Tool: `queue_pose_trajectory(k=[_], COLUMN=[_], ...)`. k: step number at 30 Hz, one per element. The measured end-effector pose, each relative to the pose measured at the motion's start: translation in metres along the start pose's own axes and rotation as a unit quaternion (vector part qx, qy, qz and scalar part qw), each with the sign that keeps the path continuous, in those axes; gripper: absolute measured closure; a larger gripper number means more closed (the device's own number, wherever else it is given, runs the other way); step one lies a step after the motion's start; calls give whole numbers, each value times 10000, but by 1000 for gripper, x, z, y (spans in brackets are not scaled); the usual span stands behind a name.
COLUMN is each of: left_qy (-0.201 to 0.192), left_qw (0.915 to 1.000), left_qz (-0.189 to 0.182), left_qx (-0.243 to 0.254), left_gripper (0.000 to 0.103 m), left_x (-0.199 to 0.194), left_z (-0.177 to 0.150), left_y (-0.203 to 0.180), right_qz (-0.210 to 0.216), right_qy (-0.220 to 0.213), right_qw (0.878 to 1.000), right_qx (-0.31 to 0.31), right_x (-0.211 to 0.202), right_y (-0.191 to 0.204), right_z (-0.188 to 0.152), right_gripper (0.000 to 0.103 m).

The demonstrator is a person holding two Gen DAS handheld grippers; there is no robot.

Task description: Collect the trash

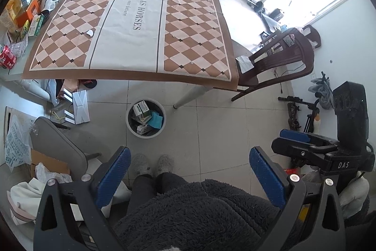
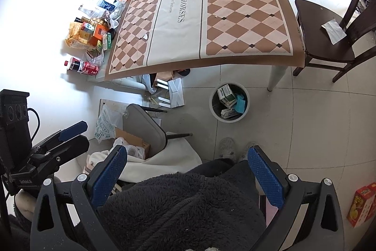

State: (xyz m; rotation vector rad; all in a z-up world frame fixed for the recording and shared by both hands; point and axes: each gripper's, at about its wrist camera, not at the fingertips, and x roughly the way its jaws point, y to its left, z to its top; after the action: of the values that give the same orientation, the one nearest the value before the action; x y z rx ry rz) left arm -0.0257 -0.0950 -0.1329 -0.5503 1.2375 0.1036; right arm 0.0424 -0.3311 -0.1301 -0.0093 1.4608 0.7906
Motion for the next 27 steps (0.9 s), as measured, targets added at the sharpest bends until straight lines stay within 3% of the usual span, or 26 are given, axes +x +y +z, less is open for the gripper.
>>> queue_pose_trajectory(k=[27], left_qy=[94], left_qw=[9998], left_qz=[112], left_qx=[146], left_gripper=[0], left_x=[1], left_z=[-17], left_y=[-1], right_qz=[-154], right_qy=[208], right_qw=[9997], right_qx=[-38], right_x=[9], right_y=[0], right_z=[-23], right_gripper=[0])
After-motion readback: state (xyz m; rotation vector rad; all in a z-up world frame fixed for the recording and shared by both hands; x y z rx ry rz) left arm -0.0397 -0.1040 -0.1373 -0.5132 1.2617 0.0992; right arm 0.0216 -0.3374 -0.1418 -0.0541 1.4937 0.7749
